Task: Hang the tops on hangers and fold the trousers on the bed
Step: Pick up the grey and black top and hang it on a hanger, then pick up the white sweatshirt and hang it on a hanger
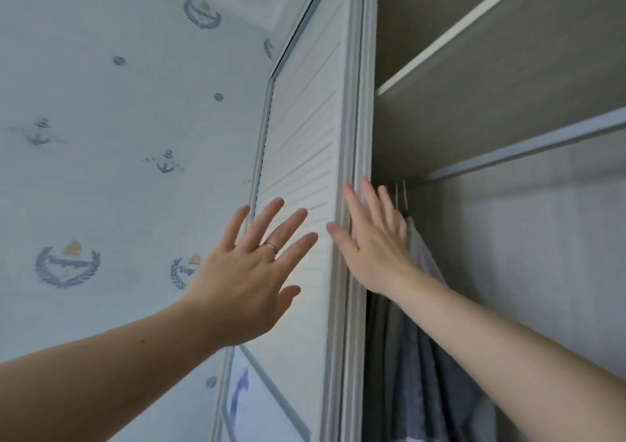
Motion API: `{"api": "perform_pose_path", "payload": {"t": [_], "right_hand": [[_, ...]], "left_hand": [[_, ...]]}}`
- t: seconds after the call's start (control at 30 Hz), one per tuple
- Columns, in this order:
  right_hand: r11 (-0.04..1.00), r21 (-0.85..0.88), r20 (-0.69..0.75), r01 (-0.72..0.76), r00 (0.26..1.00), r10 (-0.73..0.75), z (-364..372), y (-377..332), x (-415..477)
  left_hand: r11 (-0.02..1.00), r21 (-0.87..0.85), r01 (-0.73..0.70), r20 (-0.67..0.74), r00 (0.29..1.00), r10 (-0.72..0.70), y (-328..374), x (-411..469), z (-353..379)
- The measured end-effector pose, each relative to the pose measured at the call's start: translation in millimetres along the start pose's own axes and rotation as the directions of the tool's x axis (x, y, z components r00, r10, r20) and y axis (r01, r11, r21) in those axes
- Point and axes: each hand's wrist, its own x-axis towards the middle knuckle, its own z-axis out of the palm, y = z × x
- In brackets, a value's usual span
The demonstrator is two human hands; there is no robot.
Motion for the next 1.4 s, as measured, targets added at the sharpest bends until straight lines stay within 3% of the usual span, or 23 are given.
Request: {"api": "perform_pose_path", "payload": {"t": [0.2, 0.33, 0.5, 0.67, 0.9, 1.03, 1.2, 1.4], "right_hand": [[0.973, 0.211, 0.088, 0.093, 0.99, -0.114, 11, -175, -20], [0.91, 0.369, 0.13, 0.188, 0.959, -0.251, 16, -310, -55], [0.771, 0.55, 0.166, 0.32, 0.863, -0.477, 14, -474, -115], [0.572, 0.717, 0.123, 0.399, 0.735, -0.667, 7, -601, -176], [0.19, 0.911, -0.024, 0.366, 0.507, -0.861, 8, -777, -285], [0.081, 0.938, -0.065, 0.336, 0.401, -0.914, 22, -860, -352], [-0.056, 0.972, -0.108, 0.228, 0.221, -0.969, 33, -964, -432], [-0.218, 0.97, -0.216, 0.105, -0.033, -0.976, 22, -1073, -513]], "left_hand": [[0.977, 0.042, 0.207, 0.119, 0.97, -0.211, -103, -122, -68], [0.956, 0.153, 0.25, 0.269, 0.92, -0.284, -177, -226, -127], [0.921, 0.277, 0.276, 0.43, 0.821, -0.375, -248, -375, -212], [0.832, 0.406, 0.379, 0.468, 0.696, -0.545, -291, -505, -293], [0.56, 0.634, 0.534, 0.422, 0.369, -0.828, -289, -697, -425], [0.317, 0.723, 0.614, 0.308, 0.125, -0.943, -257, -792, -482], [0.04, 0.813, 0.58, 0.154, -0.149, -0.977, -227, -887, -531], [-0.271, 0.842, 0.467, -0.068, -0.407, -0.911, -209, -972, -568]]}}
